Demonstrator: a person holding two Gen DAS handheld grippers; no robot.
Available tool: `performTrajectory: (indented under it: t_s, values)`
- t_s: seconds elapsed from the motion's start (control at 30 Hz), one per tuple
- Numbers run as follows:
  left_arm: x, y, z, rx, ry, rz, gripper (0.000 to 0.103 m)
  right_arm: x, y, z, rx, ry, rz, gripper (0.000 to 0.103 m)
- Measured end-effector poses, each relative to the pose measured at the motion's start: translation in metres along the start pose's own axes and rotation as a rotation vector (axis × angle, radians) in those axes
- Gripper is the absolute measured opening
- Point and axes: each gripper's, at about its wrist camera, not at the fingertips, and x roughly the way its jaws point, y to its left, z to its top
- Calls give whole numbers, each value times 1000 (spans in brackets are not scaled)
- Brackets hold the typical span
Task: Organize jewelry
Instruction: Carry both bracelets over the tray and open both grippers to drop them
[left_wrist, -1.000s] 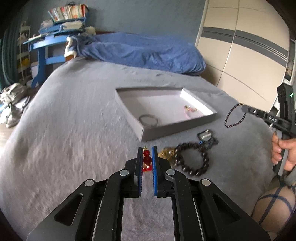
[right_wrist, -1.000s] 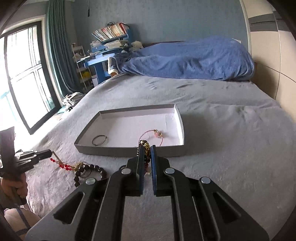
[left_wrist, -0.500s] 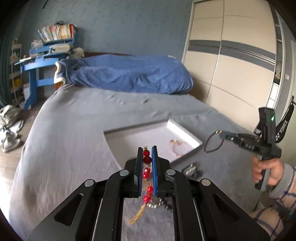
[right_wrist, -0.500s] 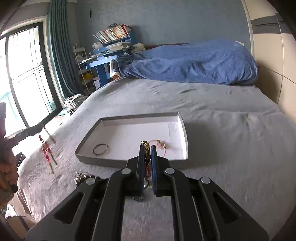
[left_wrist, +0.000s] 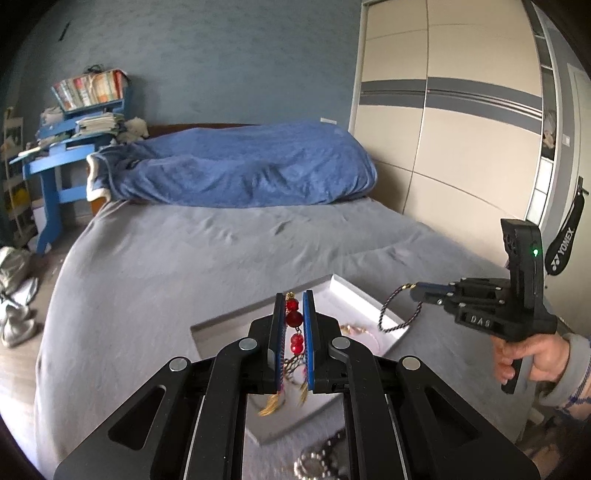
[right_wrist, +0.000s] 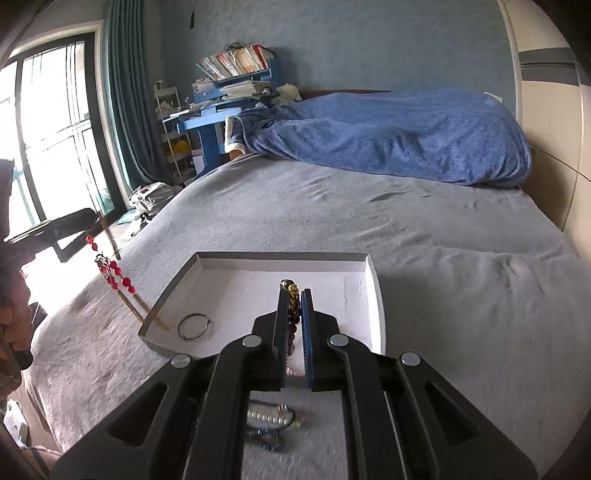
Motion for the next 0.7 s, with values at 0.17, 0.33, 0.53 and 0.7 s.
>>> performTrajectory:
  t_s: [0.17, 0.33, 0.53, 0.7]
  values:
    - [39, -1, 7, 13, 29, -6, 10, 33, 13, 4, -30, 48, 19, 6]
    - [77, 2, 5, 10, 60, -8, 10, 70, 26, -1, -40, 101, 48, 6]
    - [127, 8, -15, 22, 151, 17, 10, 107, 21, -16, -14, 165, 37, 6]
    - [150, 14, -45, 30, 237, 58, 10, 118, 10, -30, 6, 194, 3, 6]
